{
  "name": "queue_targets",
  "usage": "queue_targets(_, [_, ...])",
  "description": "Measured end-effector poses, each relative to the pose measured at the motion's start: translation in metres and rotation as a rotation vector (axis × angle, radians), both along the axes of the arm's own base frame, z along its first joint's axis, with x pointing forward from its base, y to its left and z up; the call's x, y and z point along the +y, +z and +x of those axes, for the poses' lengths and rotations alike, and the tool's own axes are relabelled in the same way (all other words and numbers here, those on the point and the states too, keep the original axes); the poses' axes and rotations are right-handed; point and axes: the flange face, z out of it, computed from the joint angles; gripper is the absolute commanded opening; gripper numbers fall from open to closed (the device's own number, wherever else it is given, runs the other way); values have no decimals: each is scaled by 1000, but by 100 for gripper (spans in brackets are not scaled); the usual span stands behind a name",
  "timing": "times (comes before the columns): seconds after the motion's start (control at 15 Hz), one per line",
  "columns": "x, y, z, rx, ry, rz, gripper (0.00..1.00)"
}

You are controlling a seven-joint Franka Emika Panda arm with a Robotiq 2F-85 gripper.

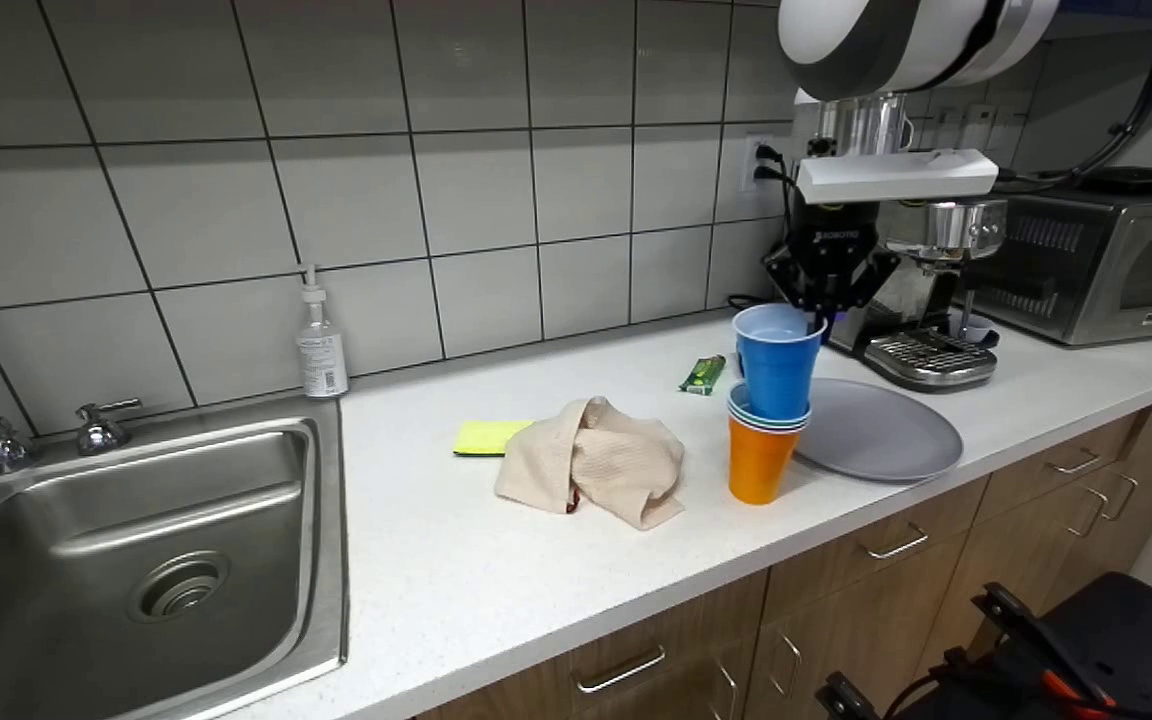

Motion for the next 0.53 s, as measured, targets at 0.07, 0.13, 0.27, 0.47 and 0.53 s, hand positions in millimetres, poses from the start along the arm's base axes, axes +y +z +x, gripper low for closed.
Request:
queue_targets(0.07, [0,-2,0,1,-1,5,1])
queue_targets(0.13, [-1,-4,1,3,-2,9,1])
queue_targets(0.27, [-2,-9,3,4,-4,17,1])
queue_targets(0.47, [-5,-17,7,4,-4,22,1])
queue_targets(0.53, [-6,-20,8,6,-4,24,1])
